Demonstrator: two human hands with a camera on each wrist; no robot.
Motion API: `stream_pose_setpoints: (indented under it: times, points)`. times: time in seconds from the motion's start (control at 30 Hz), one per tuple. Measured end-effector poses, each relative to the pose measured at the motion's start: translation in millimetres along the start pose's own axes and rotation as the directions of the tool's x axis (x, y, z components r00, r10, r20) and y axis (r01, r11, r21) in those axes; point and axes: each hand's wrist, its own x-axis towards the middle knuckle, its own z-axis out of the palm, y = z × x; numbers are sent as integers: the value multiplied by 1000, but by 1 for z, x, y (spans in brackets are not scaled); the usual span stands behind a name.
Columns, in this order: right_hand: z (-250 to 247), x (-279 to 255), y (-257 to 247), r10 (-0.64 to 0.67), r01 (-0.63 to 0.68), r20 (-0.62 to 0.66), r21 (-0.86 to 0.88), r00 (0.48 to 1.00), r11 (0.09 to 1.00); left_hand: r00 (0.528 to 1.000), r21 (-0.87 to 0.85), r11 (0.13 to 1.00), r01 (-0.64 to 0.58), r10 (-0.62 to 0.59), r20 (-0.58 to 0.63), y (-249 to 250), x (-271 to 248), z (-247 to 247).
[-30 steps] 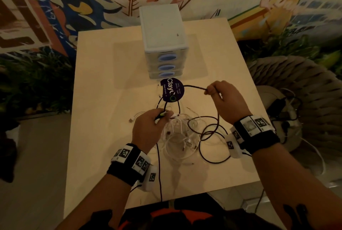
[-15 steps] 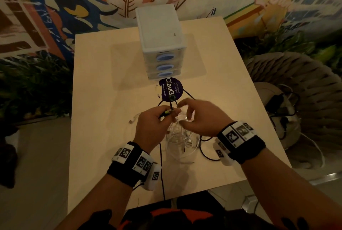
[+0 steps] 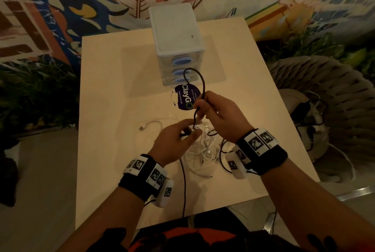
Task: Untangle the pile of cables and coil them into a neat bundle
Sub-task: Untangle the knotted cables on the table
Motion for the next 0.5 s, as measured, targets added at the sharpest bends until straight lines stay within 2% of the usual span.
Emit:
stream_pose_setpoints:
  times: [0.07,0.13,0.2,0.3,0.4,0.5]
  points:
    - [-1,1,-8,-19,20,-10,80,1000,997,999,63,998,-9,12,-46,-3,2,6]
    - [0,0,-8,-23,27,-29,146,999,989,995,50,999,-11,16,-99,-4,4,8]
    - [1,-2,-4,12,0,-61,194,998,981,992,46,999,-2,8,-123,-7,6,7]
    - [1,-6,7,95,-74,-81,225,992,972,983,139,990,14,11,-184,-10,9,5]
    - [4,-10,16,147,-148,28,79,989,986,976,178,984,5,34,-214,-4,6,6]
    - [15,-15,24,137,-128,149,-66,979,990,972,215,975,-63,109,-208,3,3,10]
